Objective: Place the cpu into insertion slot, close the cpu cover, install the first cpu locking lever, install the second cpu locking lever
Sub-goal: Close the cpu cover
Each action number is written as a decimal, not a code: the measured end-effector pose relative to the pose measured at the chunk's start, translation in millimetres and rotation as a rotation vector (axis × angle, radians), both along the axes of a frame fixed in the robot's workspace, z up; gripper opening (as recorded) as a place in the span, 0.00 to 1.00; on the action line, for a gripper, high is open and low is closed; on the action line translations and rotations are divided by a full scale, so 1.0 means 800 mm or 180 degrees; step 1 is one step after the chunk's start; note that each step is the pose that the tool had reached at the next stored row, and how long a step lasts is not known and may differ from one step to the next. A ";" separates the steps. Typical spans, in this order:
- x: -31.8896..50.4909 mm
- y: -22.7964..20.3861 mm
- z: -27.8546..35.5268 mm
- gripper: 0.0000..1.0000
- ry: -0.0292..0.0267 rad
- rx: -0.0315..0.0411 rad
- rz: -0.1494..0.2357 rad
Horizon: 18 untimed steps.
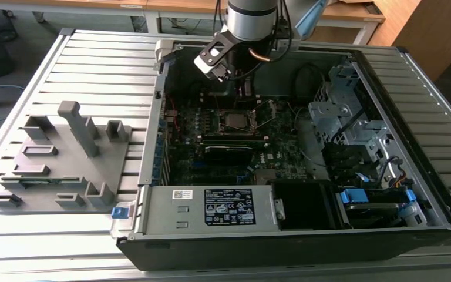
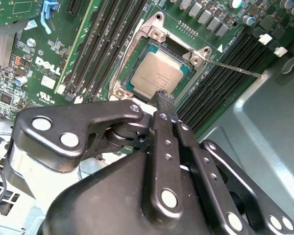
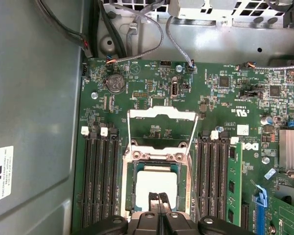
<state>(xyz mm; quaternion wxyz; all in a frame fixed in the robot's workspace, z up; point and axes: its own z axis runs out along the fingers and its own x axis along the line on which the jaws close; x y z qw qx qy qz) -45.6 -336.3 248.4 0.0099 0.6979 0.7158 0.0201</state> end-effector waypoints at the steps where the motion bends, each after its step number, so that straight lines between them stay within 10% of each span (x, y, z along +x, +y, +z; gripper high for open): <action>1: 0.000 0.0000 0.0000 0.11 0.0000 0.0000 0.0000; 18: 0.013 0.0000 -0.0001 0.11 0.0000 0.0000 0.0000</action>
